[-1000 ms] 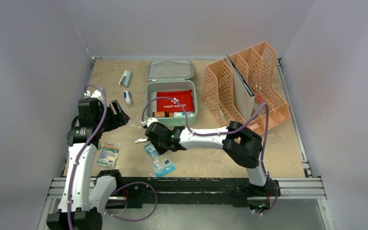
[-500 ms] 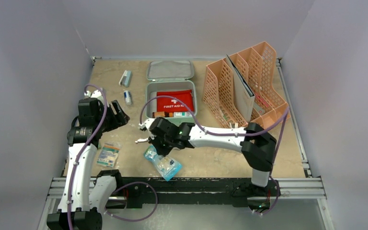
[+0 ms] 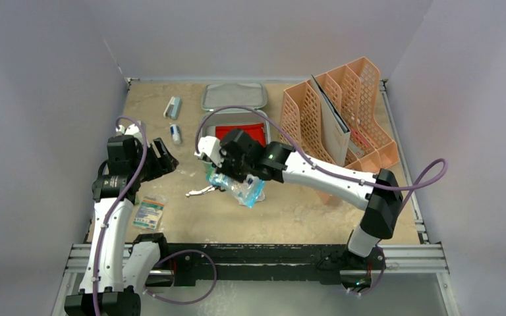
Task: Organize the medicine kit
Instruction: Place the medical item at the medicine box.
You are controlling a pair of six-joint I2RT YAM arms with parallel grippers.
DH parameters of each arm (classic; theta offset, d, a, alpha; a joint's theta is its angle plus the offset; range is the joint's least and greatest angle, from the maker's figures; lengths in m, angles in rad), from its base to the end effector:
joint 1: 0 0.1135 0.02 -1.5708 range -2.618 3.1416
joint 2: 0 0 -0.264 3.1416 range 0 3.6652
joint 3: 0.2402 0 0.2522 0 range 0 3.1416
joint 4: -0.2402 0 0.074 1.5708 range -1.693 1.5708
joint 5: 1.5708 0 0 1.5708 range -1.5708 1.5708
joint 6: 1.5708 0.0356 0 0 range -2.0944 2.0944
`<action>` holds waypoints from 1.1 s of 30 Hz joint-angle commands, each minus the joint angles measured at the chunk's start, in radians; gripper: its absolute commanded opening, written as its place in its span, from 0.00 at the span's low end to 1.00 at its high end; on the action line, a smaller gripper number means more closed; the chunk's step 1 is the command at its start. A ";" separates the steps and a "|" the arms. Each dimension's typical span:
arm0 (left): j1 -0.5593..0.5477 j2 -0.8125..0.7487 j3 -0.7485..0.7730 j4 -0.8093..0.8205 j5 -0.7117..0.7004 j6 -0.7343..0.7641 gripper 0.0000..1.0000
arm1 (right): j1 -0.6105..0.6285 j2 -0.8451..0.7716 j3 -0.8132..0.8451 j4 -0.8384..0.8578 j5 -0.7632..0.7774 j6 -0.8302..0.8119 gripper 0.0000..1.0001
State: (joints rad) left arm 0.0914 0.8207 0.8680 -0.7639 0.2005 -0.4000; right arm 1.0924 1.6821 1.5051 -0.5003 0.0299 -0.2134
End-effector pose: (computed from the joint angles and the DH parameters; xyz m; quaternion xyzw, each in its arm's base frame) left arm 0.1639 0.0079 0.3066 -0.1801 0.8885 -0.1534 0.3933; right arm 0.1788 0.3425 0.3231 -0.5427 0.7202 0.1716 0.3967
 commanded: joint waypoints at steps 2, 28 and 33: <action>0.003 -0.016 -0.008 0.039 0.023 0.020 0.67 | -0.084 0.041 0.144 -0.037 0.040 -0.280 0.00; 0.004 -0.030 -0.013 0.039 0.016 0.027 0.67 | -0.318 0.480 0.526 0.016 -0.026 -0.876 0.00; 0.004 -0.016 -0.012 0.040 0.017 0.027 0.67 | -0.324 0.516 0.519 0.021 -0.067 -0.936 0.00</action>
State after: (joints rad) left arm 0.0914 0.8013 0.8577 -0.7563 0.2134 -0.3992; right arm 0.7681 2.1883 1.9877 -0.5072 0.0257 -1.0595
